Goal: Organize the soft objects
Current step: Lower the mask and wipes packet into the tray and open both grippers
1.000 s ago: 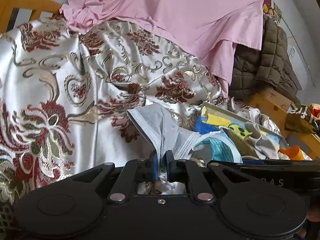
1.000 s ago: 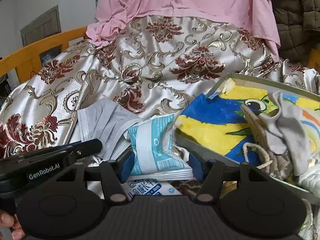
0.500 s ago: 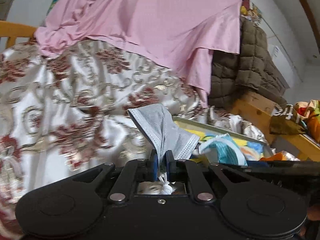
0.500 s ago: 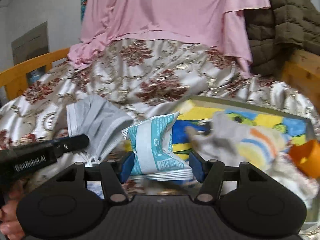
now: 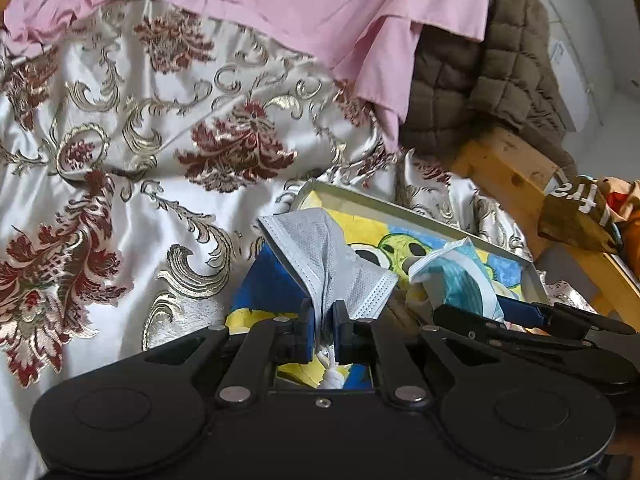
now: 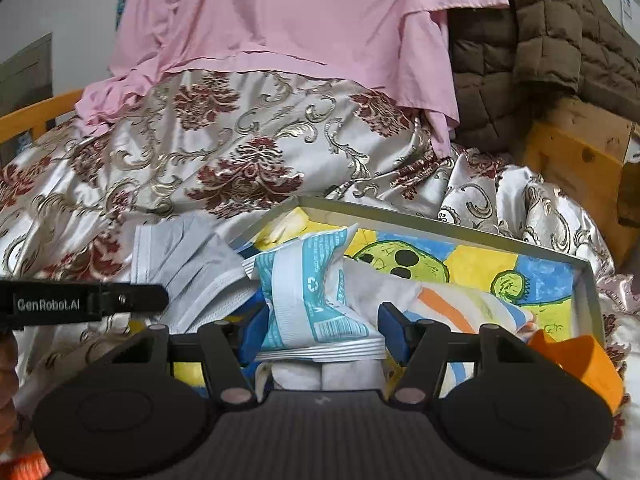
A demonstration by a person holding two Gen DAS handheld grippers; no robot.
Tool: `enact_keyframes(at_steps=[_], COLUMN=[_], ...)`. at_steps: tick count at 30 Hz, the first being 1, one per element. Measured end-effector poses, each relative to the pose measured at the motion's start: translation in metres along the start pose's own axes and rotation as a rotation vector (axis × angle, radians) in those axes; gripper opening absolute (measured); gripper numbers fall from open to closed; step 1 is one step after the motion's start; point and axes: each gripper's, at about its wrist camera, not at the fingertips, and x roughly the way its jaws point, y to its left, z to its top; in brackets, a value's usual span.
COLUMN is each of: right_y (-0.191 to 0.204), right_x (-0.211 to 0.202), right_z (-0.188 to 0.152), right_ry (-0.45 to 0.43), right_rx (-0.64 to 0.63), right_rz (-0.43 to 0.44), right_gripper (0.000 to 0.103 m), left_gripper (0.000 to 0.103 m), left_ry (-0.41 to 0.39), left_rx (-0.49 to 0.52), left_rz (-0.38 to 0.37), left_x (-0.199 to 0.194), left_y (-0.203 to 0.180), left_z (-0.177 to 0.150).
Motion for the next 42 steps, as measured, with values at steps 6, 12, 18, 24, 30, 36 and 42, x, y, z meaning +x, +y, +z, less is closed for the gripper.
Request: enact_keyframes(at_steps=[6,12,18,24,30,36,42], right_y=[-0.007,-0.014,-0.016,-0.018,-0.020,-0.026,-0.029], right_x=[0.014,0.014,0.020,0.026,0.020,0.007,-0.012], right_z=[0.004,0.005,0.016,0.031,0.031,0.031,0.036], right_ry=[0.051,0.067,0.057,0.057,0.065,0.044,0.017], right_rx=[0.048,0.067,0.064,0.078,0.081,0.094,0.099], right_rz=[-0.001,-0.016,-0.062,-0.097,-0.110,-0.117,-0.079], right_gripper=[0.066,0.077,0.086,0.093,0.096,0.100,0.101], left_gripper=[0.012,0.020,0.030,0.043,0.065,0.070,0.073], left_ry=[0.117,0.168,0.169,0.170,0.154,0.146,0.127], left_rx=[0.009,0.037,0.009,0.027,0.018,0.033,0.064], left_rz=[0.027,0.075,0.084,0.085,0.103,0.109,0.113], left_x=[0.025,0.033,0.031,0.027,0.022,0.012,-0.001], left_y=[-0.003,-0.008,-0.003,-0.005,-0.004,-0.008,-0.018], left_z=[0.004,0.001,0.004,0.006,0.007,0.007,0.007])
